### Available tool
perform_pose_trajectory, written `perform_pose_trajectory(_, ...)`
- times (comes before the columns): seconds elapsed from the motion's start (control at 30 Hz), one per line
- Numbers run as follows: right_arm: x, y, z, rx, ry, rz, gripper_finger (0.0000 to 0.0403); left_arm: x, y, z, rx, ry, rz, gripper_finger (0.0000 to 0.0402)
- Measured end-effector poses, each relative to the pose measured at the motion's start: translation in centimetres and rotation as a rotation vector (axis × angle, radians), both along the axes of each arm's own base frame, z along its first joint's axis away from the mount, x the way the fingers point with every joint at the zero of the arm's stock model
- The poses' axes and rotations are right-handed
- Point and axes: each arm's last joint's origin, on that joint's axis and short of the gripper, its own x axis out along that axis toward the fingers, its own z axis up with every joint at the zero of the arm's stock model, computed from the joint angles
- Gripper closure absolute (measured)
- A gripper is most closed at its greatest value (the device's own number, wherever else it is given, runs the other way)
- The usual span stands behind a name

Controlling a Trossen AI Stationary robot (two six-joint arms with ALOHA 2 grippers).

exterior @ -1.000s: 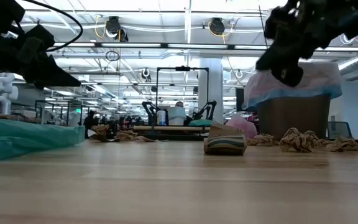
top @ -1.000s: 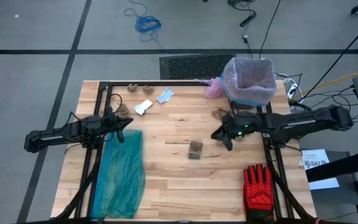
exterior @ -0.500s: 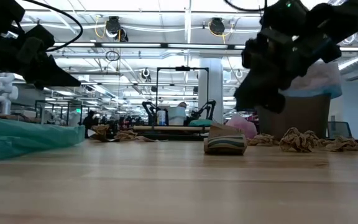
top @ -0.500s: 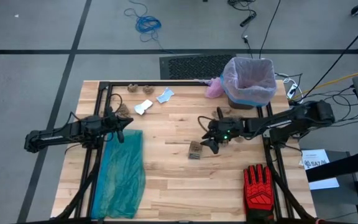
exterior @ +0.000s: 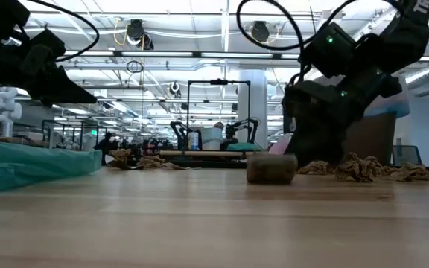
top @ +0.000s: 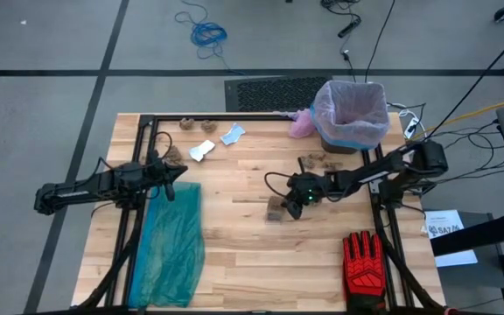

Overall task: Place trash/remove bag and relplace
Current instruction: Put the cardboard coffee sleeve in the trash bin

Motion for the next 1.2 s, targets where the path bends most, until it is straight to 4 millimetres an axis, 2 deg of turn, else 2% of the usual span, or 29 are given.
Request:
perform_pose_trajectory(0.1, 0.8, 0.0, 0.7, -0.008, -0.034, -0.005, 0.0366, 0.0, 0.0, 0.0, 0.000, 0.000, 0.000, 0.0401)
perform_pose_trajectory(0.17, 1.5, -0.1, 1.4, -0.019, -0.060, 0.000, 0.0390, 0.0, 0.0, 0.0, 0.000, 0.001, 0.000, 0.0402)
perform_pose_trajectory(0.4, 4.8, -1.0, 5.7, -0.021, -0.201, -0.030, 0.0400, 0.0, 0.0, 0.0, 0.000, 0.001, 0.000, 0.0401)
perform_pose_trajectory(0.57, 7.3, -2.1, 10.6, -0.102, -0.235, -0.058, 0.0402, 0.0, 0.0, 0.0, 0.000, 0.000, 0.000, 0.0402)
perform_pose_trajectory(0.7, 8.4, -4.1, 15.6, -0.232, -0.181, -0.081, 0.0402, 0.0, 0.0, 0.0, 0.000, 0.001, 0.000, 0.0402)
perform_pose_trajectory(0.83, 7.7, -6.6, 20.9, -0.385, -0.046, -0.130, 0.0402, 0.0, 0.0, 0.0, 0.023, 0.011, -0.008, 0.0402)
perform_pose_trajectory(0.97, 5.5, -8.9, 25.2, -0.481, 0.107, -0.213, 0.0403, 0.0, 0.0, 0.0, 0.075, 0.034, -0.025, 0.0401)
perform_pose_trajectory(1.1, 2.7, -10.6, 28.5, -0.547, 0.244, -0.290, 0.0403, 0.0, 0.0, 0.0, 0.074, 0.034, -0.024, 0.0401)
perform_pose_trajectory(1.2, 0.6, -11.6, 30.1, -0.575, 0.353, -0.347, 0.0403, 0.0, 0.0, 0.0, 0.074, 0.034, -0.024, 0.0401)
